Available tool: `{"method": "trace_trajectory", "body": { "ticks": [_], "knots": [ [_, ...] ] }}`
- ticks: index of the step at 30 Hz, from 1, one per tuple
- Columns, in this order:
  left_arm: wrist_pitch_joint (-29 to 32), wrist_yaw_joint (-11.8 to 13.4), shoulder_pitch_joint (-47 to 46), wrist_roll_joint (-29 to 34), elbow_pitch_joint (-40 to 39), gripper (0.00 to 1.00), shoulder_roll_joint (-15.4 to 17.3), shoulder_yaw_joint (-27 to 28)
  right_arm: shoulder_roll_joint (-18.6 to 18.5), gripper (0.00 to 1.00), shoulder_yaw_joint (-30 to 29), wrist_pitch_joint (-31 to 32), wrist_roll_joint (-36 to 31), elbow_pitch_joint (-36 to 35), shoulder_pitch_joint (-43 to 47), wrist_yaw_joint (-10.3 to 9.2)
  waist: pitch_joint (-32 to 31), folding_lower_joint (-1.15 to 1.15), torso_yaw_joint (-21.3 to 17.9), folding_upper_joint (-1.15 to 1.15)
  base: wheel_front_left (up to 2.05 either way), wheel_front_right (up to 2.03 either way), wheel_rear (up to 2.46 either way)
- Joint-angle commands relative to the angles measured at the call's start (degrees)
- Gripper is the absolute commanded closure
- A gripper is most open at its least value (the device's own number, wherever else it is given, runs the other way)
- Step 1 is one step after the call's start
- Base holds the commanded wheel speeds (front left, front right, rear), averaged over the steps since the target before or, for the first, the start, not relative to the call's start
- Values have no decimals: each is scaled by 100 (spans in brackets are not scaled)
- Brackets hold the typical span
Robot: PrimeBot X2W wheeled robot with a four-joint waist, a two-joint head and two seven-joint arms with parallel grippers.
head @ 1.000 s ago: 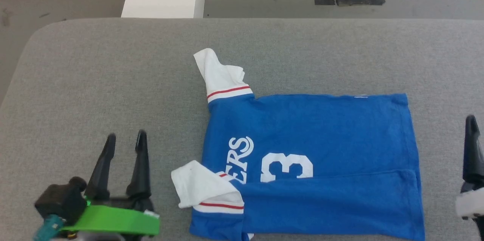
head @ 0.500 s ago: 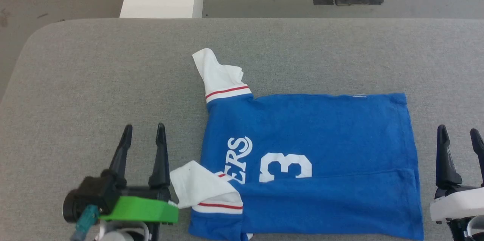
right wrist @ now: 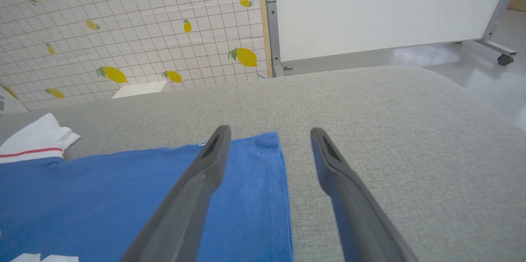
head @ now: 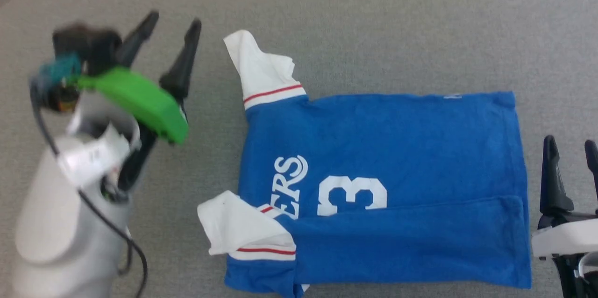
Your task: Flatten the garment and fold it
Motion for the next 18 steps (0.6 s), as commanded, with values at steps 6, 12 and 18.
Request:
{"method": "trace_trajectory", "body": {
  "ticks": [6, 12, 18],
  "knots": [
    [1091, -99, -1175, -575, 715, 0, 306, -217, -4, 0, 96, -79, 85, -30, -319, -8, 782, 0, -271, 0, 0, 0, 0],
    [2131, -116, -1757, -973, 1266, 0, 511, -499, -4, 0, 139, -102, 120, 17, -507, -8, 1160, 0, -456, 0, 0, 0, 0],
    [2703, -121, -2052, -1053, 1555, 0, 753, -685, -4, 0, 129, -180, 177, 117, -636, -8, 1395, 0, -613, 0, 0, 0, 0]
  ]
}}
